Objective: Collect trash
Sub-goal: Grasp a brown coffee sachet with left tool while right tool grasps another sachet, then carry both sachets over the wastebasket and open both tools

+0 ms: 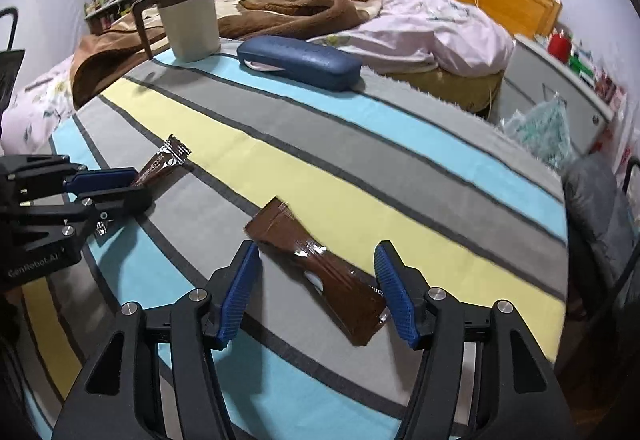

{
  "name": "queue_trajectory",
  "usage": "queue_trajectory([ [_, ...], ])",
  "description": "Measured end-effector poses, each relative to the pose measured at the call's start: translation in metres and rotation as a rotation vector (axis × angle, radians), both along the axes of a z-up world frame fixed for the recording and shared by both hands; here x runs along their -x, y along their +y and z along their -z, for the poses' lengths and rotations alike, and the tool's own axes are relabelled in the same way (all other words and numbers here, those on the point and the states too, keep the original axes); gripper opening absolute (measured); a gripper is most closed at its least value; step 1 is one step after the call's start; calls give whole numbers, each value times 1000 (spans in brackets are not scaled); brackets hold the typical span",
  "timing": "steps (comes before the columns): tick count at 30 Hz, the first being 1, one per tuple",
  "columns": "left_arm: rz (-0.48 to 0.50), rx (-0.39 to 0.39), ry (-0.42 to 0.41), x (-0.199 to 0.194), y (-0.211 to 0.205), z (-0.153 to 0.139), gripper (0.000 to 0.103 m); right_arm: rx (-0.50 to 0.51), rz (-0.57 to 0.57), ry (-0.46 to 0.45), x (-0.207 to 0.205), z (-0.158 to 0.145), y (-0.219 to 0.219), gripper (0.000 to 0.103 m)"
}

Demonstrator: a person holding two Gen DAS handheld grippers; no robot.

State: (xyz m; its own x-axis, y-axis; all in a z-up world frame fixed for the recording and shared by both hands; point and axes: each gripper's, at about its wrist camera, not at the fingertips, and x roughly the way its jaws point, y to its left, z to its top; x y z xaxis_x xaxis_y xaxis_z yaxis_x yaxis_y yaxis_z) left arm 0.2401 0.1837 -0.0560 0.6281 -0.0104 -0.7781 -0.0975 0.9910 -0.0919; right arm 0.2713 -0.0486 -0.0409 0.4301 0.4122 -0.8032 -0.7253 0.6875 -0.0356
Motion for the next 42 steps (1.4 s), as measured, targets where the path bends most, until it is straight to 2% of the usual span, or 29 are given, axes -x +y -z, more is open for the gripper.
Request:
queue_trajectory([
  [1, 0, -5, 0, 0, -1, 0, 23, -6, 9, 6, 0, 0, -1, 58],
  [2, -1, -9, 0, 1, -1, 0, 23, -11, 16, 10, 1, -1, -1, 46],
  [4, 1, -21, 0, 1, -4, 0, 22, -22, 30, 15, 3, -2, -1, 33],
  [6, 1, -24, 1, 2, -5, -1, 22, -26, 45, 18, 3, -1, -1, 26],
  [7, 0, -26, 0, 3, -5, -1, 22, -29, 52, 20, 5, -1, -1, 19],
  [14, -3, -22, -3, 13, -9, -2, 22, -29, 73, 18, 14, -2, -7, 19],
  [21, -2, -24, -29, 30, -18, -13, 22, -86, 133, 20, 25, -12, -22, 19],
  [42, 108, -30, -176, 89, -90, -67, 22, -199, 252, -116, 90, -58, -82, 19],
])
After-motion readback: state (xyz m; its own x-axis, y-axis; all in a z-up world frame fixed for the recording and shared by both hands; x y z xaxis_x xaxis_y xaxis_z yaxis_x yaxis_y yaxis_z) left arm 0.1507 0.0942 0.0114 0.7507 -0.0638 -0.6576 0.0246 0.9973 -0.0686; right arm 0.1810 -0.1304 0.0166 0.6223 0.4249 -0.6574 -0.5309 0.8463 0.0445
